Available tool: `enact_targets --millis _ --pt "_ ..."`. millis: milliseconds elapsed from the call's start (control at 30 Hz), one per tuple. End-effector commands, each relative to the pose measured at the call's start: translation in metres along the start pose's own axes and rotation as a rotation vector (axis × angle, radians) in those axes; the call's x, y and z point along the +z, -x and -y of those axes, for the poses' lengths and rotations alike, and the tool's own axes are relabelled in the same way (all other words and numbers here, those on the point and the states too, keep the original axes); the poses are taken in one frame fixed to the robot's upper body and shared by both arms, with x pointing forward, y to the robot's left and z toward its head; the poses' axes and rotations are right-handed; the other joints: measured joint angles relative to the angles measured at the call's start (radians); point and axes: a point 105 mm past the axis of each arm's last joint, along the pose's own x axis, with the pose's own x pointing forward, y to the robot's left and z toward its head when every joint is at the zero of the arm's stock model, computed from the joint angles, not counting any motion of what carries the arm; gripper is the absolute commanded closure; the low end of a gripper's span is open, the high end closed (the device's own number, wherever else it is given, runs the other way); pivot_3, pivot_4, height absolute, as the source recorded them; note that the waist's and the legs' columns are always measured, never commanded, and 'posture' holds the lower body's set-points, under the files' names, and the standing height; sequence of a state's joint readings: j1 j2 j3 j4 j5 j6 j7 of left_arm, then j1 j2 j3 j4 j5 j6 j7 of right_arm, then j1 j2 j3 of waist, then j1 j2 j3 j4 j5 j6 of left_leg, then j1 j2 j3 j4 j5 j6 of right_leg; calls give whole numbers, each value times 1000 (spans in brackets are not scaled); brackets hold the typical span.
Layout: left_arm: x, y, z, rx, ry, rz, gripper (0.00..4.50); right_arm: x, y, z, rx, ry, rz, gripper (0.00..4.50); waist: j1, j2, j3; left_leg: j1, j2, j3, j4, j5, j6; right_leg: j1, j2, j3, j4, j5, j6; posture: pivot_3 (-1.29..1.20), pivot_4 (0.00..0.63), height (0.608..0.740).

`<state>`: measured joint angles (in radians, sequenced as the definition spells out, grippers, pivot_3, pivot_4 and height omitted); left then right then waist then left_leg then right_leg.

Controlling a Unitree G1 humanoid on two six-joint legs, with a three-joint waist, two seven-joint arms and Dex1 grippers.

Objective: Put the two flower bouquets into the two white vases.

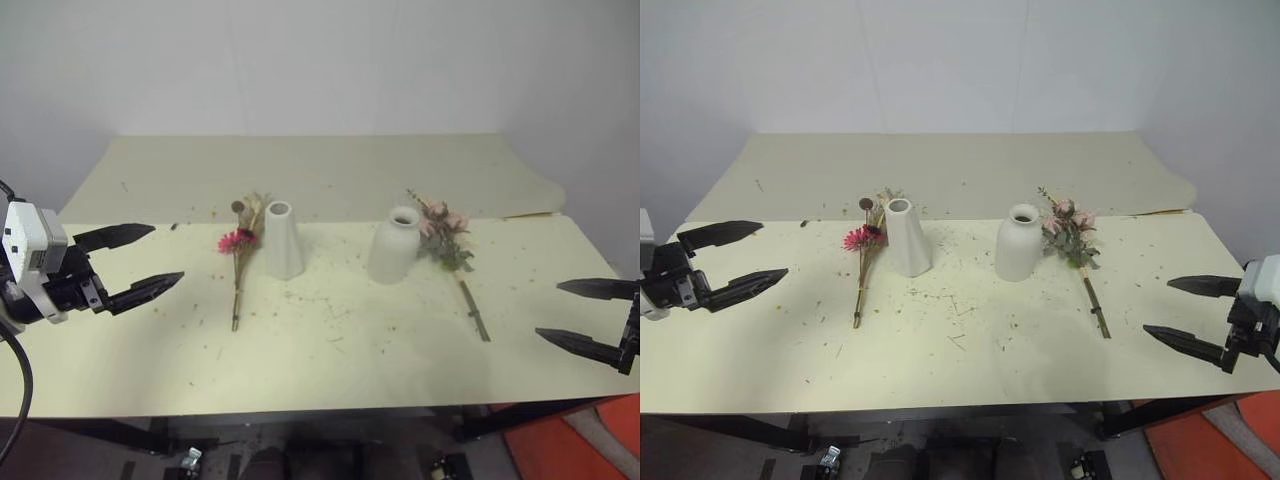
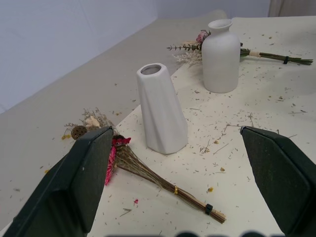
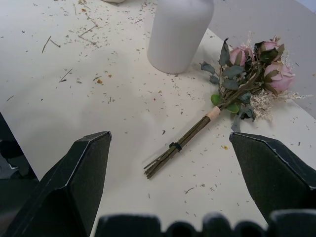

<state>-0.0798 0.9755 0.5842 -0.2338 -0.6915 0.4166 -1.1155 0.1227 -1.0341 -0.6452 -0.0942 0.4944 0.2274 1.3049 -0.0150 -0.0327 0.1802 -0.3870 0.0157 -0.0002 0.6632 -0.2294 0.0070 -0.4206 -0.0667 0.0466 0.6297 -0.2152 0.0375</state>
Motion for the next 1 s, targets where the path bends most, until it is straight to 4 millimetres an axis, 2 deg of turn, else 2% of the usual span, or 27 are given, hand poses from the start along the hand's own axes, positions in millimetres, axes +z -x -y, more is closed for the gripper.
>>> enact_targets --millis 33,400,533,600,700,733,800,900,1000 --pt "11 2 -4 14 -46 23 21 12 9 5 -33 45 15 0 0 0 0 0 0 0 0 0 0 0 0 0 0 0 0 0 150 740" --pt "9 -7 -6 -2 -54 31 21 10 11 -2 -50 36 16 0 1 0 0 0 0 0 0 0 0 0 0 0 0 0 0 0 150 740" --pt "14 -7 -5 -10 -60 48 21 6 6 2 -78 49 -4 0 -1 0 0 0 0 0 0 0 0 0 0 0 0 0 0 0 150 740" --pt "16 -14 0 -52 -69 49 21 -2 -8 8 -123 21 -48 0 -1 0 0 0 0 0 0 0 0 0 0 0 0 0 0 0 150 740" --pt "18 -36 15 -157 -110 30 21 -25 -36 25 -249 -34 -209 0 -3 -3 -3 1 0 0 0 0 0 1 0 0 0 1 -1 0 150 740" --pt "19 -44 20 -188 -125 25 21 -27 -43 30 -280 -49 -220 0 -2 -3 -3 1 0 0 0 0 0 0 0 0 0 1 -1 0 150 740" --pt "21 -60 29 -246 -148 23 21 -34 -59 33 -262 -78 -304 0 -2 -3 -3 0 -1 0 0 0 0 0 0 1 0 1 -2 0 150 740" --pt "25 -83 43 -331 -187 41 21 -34 -80 41 -272 -94 -350 0 -1 -3 -3 -1 -1 0 0 0 0 -1 1 1 0 3 -4 0 150 740" --pt "34 -104 51 -394 -180 122 21 -33 -101 47 -292 -199 -377 0 0 -3 -3 -3 -1 0 0 0 0 -2 1 1 -1 5 -8 0 150 740"
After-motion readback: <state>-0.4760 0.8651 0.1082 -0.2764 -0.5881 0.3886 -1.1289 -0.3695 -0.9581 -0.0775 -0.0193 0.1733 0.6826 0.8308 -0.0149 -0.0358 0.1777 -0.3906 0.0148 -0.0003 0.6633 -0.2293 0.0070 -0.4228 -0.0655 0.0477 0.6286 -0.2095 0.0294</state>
